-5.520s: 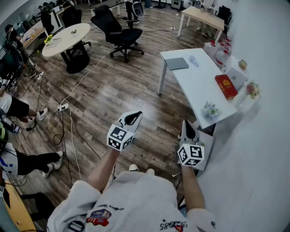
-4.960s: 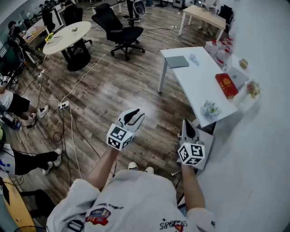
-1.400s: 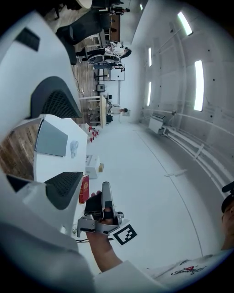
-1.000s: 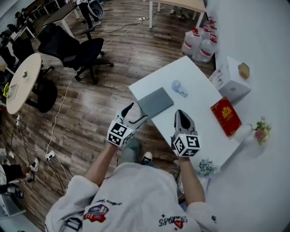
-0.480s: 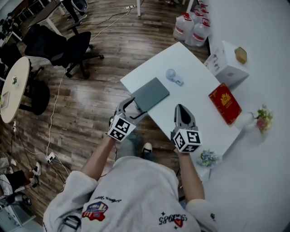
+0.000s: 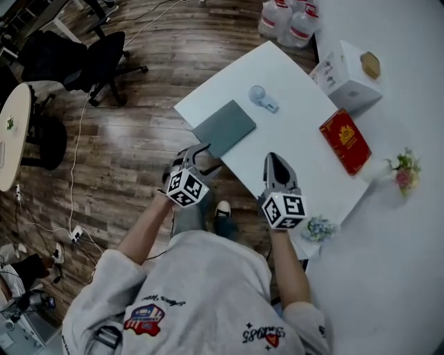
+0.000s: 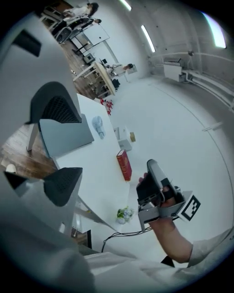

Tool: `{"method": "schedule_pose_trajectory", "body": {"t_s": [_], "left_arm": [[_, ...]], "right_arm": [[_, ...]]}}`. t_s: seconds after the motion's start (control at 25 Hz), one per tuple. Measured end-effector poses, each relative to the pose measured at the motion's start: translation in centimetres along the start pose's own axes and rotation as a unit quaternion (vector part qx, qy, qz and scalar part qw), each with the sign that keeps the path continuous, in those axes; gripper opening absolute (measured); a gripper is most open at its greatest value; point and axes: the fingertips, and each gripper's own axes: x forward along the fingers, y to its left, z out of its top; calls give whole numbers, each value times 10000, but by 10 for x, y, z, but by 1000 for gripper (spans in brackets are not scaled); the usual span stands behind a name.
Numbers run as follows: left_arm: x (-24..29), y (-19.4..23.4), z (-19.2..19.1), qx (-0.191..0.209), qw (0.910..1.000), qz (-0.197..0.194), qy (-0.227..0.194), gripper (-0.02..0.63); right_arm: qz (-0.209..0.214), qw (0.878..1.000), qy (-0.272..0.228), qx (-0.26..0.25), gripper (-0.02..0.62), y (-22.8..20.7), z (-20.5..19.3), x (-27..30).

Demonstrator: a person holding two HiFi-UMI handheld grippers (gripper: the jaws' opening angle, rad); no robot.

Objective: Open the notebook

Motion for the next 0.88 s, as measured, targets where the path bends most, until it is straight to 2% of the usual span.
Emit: {"method": "schedule_pose_trajectory", "body": {"t_s": [0.08,0.32,0.4,0.56,0.68,0.88], "left_arm": [[8,-4,-9,356,9993,-74,76,272],[33,-14,-38,1062,9929,-360,387,233],[41,-17,-46,1285,9896,-424,486,200],[57,-26,-63,1667,9814,-624,725,196],[66,-29,-72,2019,9739,-606,845,164],[76,-31,-82,2181,9700,-557,922,135]], "right_arm": [[-60,10000,29,43,-8,-5,-3,-1],[-250,9996,114,112,-8,-18,-13,-10],[-323,9993,143,134,-8,-23,-18,-13],[-432,9987,195,184,-8,-33,-24,-20],[-516,9982,226,221,-8,-41,-26,-24],[-648,9972,229,289,-8,-52,-28,-32]]}}
